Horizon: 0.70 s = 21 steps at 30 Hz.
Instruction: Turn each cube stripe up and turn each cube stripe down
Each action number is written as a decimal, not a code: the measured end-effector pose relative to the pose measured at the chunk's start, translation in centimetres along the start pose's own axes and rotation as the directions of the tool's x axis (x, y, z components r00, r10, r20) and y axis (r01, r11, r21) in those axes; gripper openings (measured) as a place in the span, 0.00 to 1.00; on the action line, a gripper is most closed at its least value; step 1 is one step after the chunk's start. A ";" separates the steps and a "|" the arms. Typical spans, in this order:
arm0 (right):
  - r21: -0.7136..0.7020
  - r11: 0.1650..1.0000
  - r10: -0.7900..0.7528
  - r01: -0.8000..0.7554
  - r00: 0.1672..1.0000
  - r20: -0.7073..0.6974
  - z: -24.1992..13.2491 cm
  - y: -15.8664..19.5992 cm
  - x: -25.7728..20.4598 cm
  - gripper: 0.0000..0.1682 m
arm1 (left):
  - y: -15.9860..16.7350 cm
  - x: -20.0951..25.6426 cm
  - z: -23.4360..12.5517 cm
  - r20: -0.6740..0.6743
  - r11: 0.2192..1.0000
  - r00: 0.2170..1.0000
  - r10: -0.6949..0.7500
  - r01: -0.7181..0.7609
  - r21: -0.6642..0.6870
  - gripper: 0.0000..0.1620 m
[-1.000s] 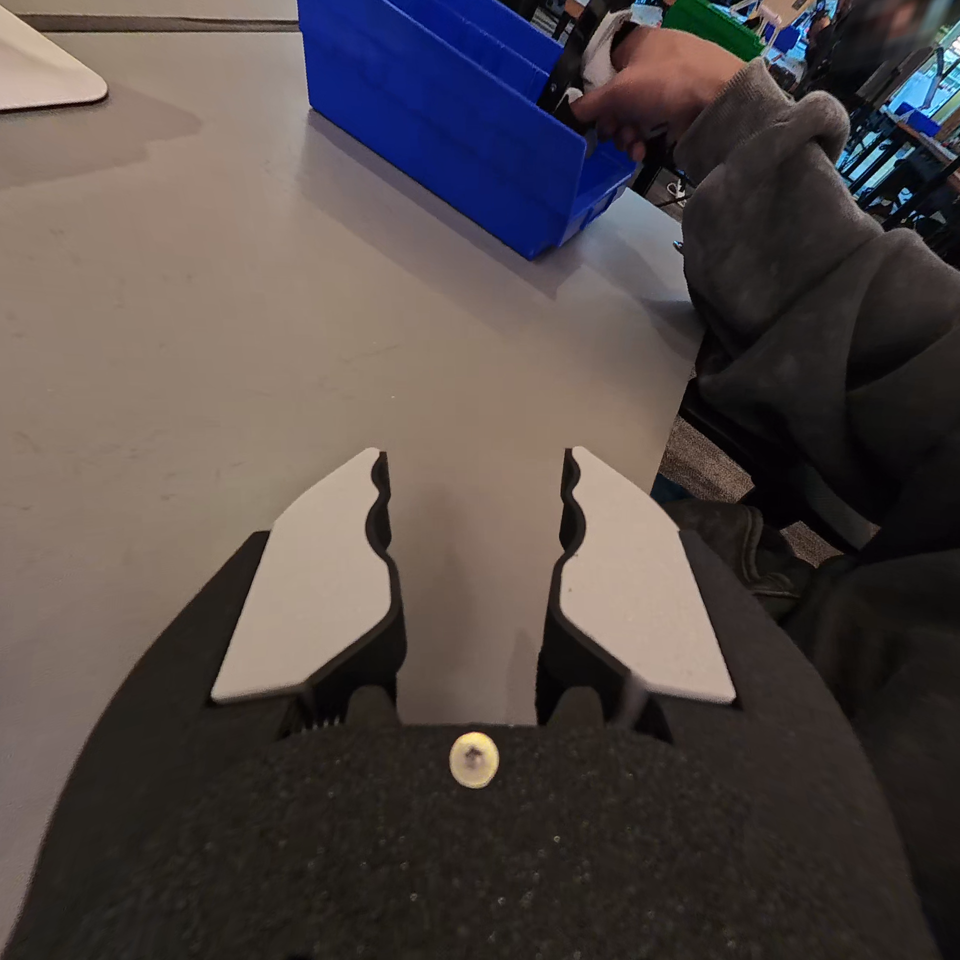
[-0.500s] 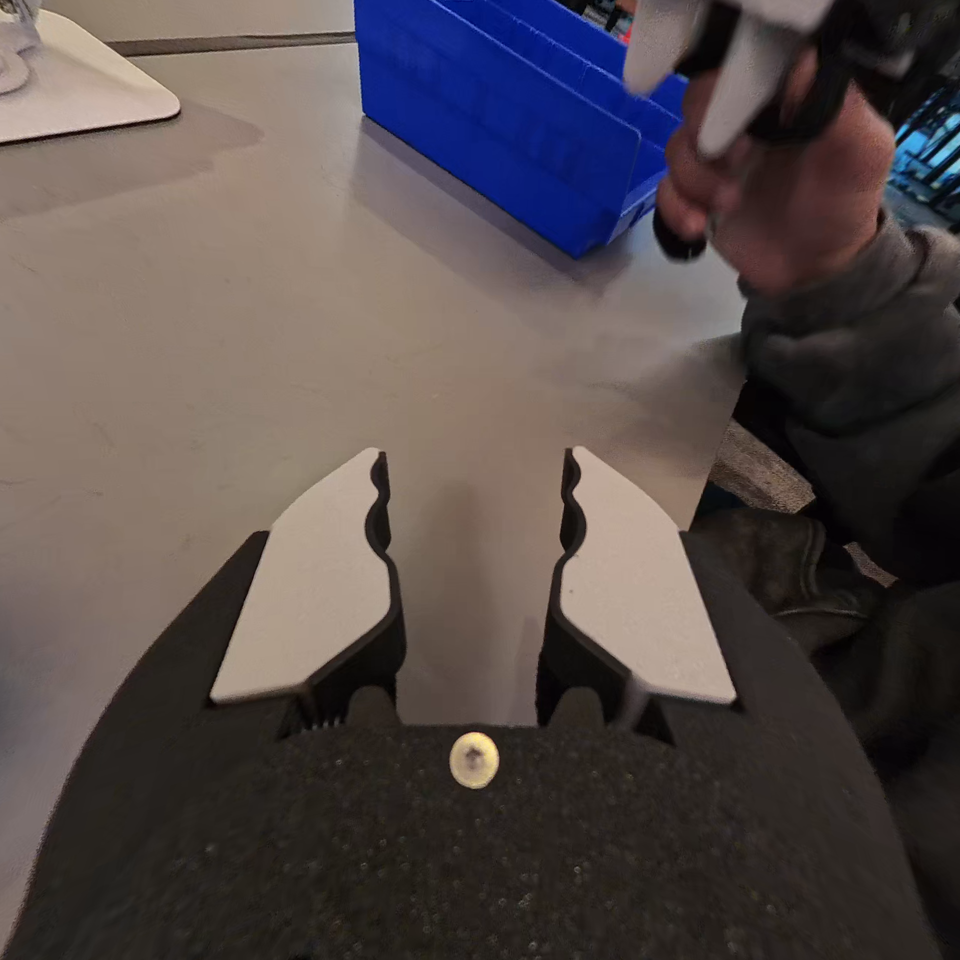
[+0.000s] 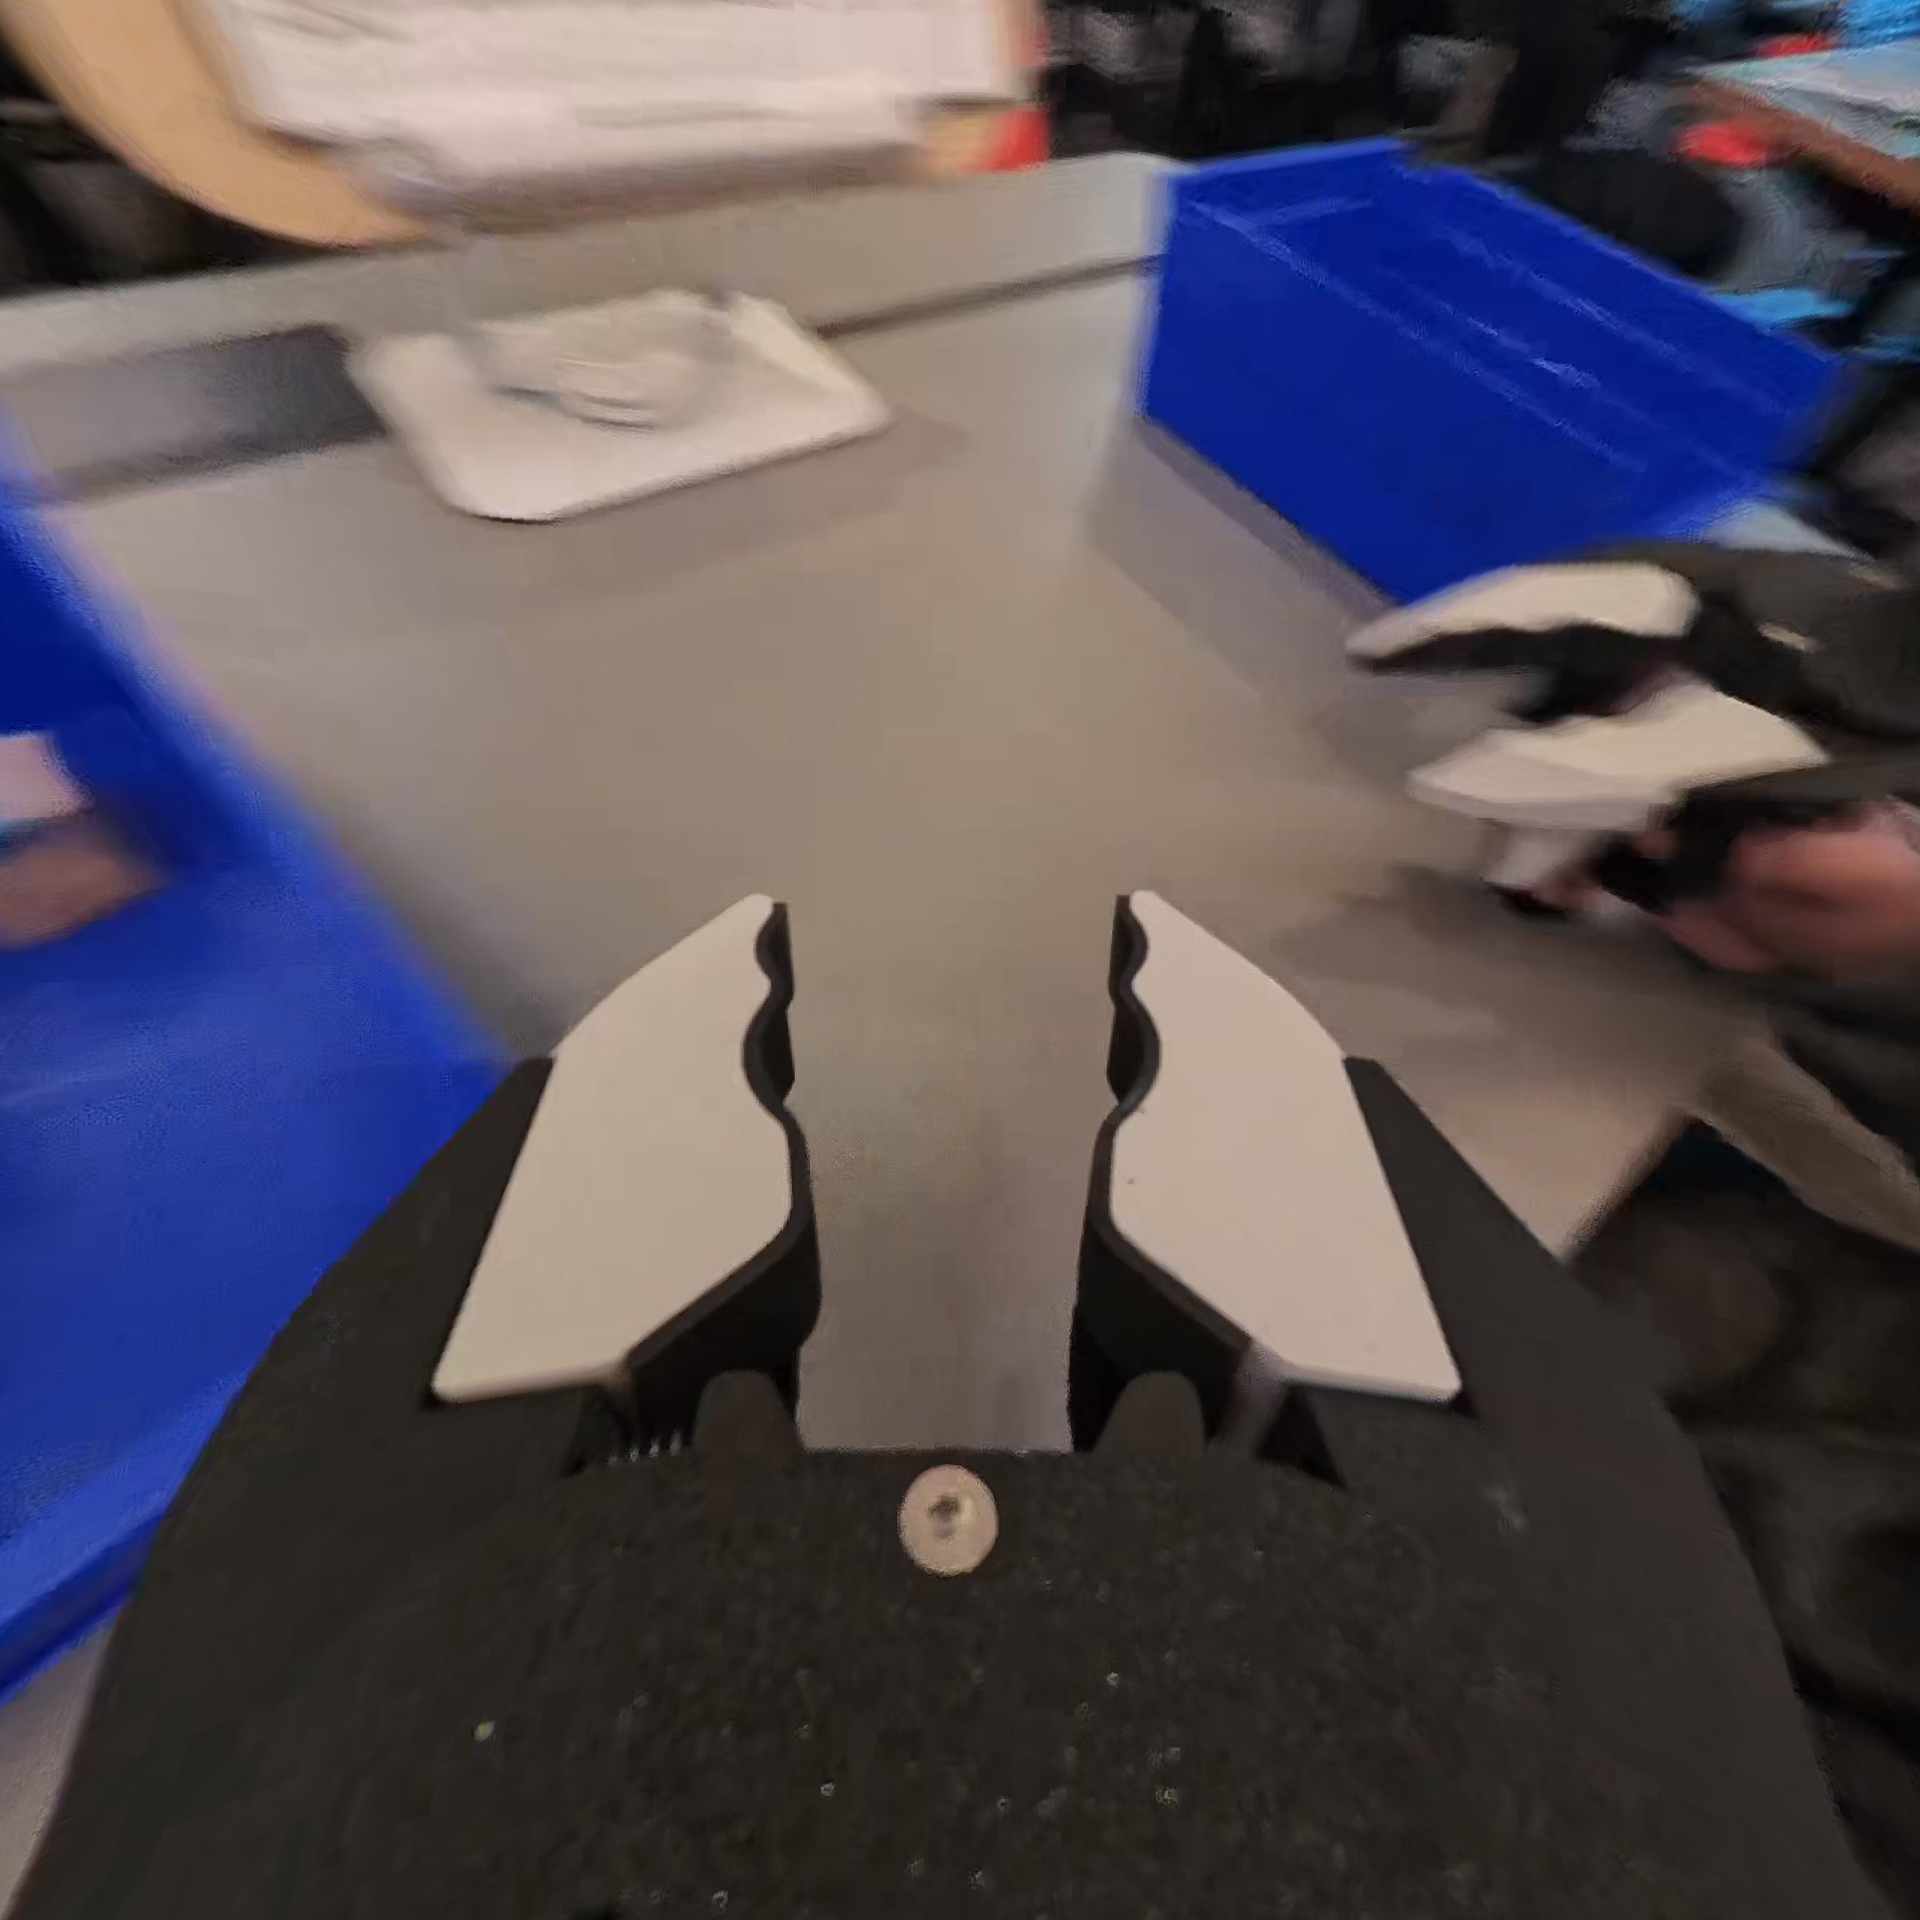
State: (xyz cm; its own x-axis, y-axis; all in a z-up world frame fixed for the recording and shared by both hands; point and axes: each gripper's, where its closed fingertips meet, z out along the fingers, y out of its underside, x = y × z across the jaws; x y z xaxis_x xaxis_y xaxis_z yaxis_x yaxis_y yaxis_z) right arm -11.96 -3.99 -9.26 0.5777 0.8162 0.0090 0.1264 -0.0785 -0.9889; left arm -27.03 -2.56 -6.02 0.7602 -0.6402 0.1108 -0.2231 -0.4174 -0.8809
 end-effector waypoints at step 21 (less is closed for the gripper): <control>-0.023 0.997 0.078 -0.076 0.993 0.088 -1.0 0.7 0.1 0.25 | 7.4 -29.6 2.9 0.578 0.710 0.775 -0.257 0.557 -0.431 0.29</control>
State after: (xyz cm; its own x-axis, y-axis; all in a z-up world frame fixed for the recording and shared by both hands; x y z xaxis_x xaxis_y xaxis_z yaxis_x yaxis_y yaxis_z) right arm -10.99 -4.51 -9.78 0.5125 0.8549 -0.0809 0.1007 -0.1534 -0.9830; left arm -49.41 15.21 -17.20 0.9988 -0.0161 0.0462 0.0019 -0.9310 -0.3649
